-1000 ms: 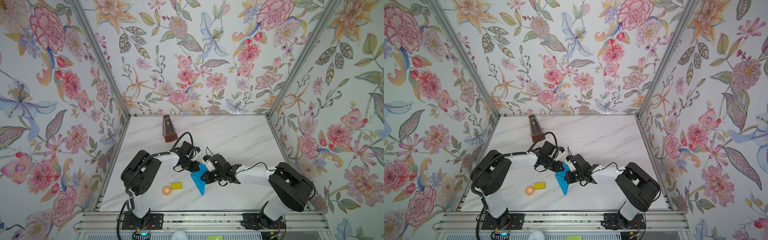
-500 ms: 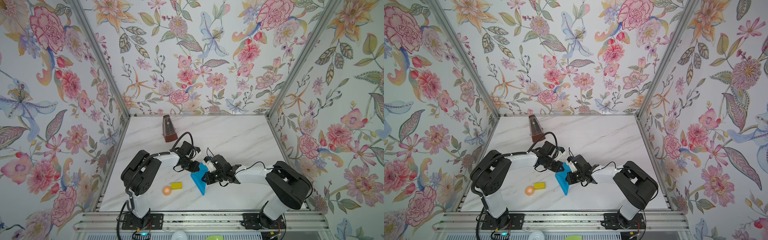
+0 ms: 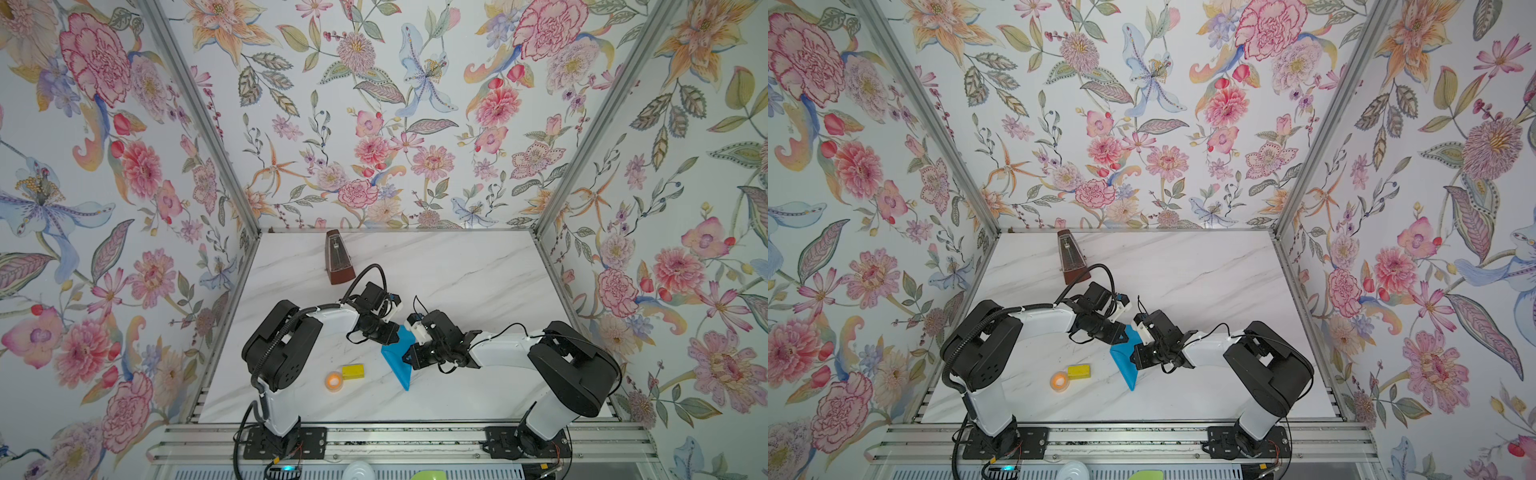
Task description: Fold a paper plane with a square sheet of paper (fold left side to right side)
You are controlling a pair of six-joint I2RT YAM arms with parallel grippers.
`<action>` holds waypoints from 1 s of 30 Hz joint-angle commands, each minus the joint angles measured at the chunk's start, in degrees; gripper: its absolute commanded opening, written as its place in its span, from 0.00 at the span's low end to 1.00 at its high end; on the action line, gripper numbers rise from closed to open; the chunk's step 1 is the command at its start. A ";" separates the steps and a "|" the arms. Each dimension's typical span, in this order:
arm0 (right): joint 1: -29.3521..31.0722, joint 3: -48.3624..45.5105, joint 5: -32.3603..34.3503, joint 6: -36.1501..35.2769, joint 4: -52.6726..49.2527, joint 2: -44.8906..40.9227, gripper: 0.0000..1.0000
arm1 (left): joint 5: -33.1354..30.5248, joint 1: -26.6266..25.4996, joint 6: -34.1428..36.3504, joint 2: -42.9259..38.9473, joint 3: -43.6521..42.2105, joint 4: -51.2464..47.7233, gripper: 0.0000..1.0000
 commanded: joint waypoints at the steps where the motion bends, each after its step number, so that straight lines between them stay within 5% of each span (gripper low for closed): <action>1: -0.42 -1.32 0.47 0.17 -0.32 1.75 0.07 | -2.47 -0.22 0.88 1.86 -0.13 -4.95 0.04; 30: 0.84 -2.73 2.50 1.86 -1.38 -2.36 0.06 | -2.91 0.19 0.71 2.24 0.57 -5.50 0.04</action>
